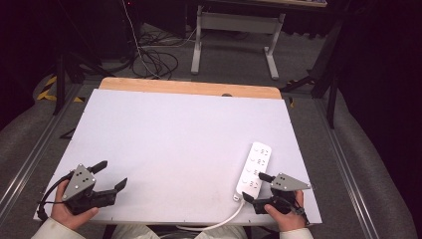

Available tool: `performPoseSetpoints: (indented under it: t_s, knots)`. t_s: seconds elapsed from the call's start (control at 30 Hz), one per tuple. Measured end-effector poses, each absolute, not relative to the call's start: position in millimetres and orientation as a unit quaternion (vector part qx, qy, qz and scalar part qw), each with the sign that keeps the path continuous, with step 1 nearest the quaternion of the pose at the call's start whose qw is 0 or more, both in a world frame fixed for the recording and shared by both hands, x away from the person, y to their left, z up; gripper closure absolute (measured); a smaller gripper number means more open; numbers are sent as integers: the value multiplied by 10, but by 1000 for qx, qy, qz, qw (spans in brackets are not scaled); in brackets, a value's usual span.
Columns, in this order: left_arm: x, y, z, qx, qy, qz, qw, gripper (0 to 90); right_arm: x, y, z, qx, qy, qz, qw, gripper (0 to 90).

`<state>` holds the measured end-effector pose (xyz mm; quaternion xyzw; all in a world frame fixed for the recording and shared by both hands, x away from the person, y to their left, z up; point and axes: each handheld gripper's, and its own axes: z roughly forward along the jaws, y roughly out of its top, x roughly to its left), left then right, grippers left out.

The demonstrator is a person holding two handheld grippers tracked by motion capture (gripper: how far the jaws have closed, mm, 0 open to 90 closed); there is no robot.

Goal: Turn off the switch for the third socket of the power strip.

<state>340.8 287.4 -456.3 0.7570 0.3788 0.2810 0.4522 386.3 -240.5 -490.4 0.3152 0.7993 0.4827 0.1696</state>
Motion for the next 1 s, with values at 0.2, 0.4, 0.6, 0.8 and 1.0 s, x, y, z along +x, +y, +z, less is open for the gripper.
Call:
performPoseSetpoints:
  t_s: [0.2, 0.4, 0.6, 0.8, 1.0]
  knots:
    - [3432, 2898, -4569, 752, 393, 260, 461, 158, 3858, -2413, -4884, 313, 795, 486, 181, 100]
    - [3420, 2885, -4563, 753, 384, 270, 461, 157, 3857, -2420, -4878, 311, 794, 488, 185, 100]
    - [3417, 2886, -4560, 750, 385, 274, 463, 158, 3850, -2417, -4870, 311, 794, 487, 188, 101]
    - [3415, 2889, -4559, 750, 384, 277, 462, 157, 3848, -2419, -4867, 310, 793, 489, 188, 103]
    - [3413, 2890, -4559, 748, 383, 281, 464, 154, 3847, -2419, -4863, 310, 793, 489, 190, 103]
